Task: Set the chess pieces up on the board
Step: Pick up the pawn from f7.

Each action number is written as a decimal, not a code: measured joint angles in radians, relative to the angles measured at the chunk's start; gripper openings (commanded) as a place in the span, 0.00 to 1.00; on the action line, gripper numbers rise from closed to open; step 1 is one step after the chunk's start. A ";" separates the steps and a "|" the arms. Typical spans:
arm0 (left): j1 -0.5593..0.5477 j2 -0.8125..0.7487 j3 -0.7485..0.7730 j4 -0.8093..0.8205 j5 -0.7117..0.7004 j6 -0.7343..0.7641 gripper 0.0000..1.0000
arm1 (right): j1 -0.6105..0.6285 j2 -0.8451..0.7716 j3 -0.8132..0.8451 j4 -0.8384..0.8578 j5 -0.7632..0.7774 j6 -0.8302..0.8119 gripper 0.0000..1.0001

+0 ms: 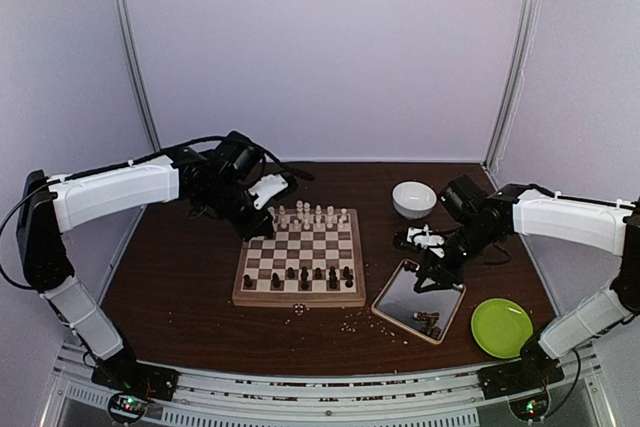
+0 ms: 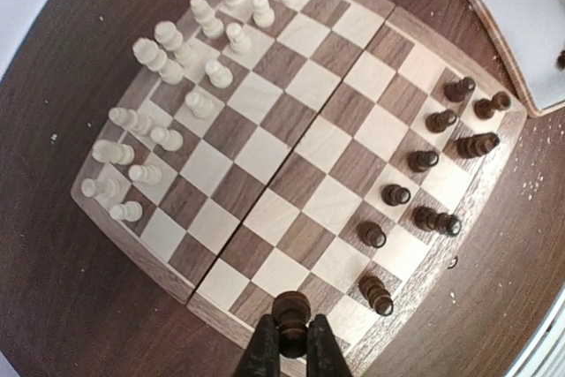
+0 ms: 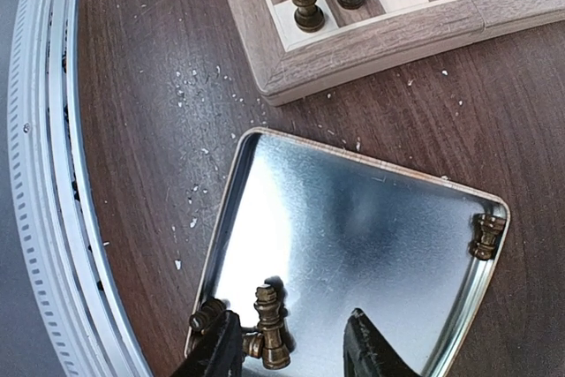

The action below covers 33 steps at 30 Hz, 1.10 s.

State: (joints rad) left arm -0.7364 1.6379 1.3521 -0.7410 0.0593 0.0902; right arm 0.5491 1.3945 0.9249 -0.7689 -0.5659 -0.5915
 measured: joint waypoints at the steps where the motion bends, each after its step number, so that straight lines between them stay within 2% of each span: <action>1: 0.000 0.010 -0.004 -0.008 0.000 0.002 0.03 | 0.000 0.003 0.000 0.000 0.000 -0.001 0.39; 25: -0.041 0.210 -0.037 -0.034 0.061 0.010 0.06 | 0.000 0.027 0.000 -0.001 0.014 -0.011 0.39; 33: -0.042 0.226 -0.013 -0.025 0.061 0.009 0.07 | 0.000 0.027 0.000 -0.002 0.014 -0.015 0.39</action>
State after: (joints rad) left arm -0.7780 1.8637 1.3388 -0.7662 0.1200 0.0990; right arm 0.5488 1.4220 0.9249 -0.7708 -0.5518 -0.6064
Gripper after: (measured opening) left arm 0.070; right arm 0.387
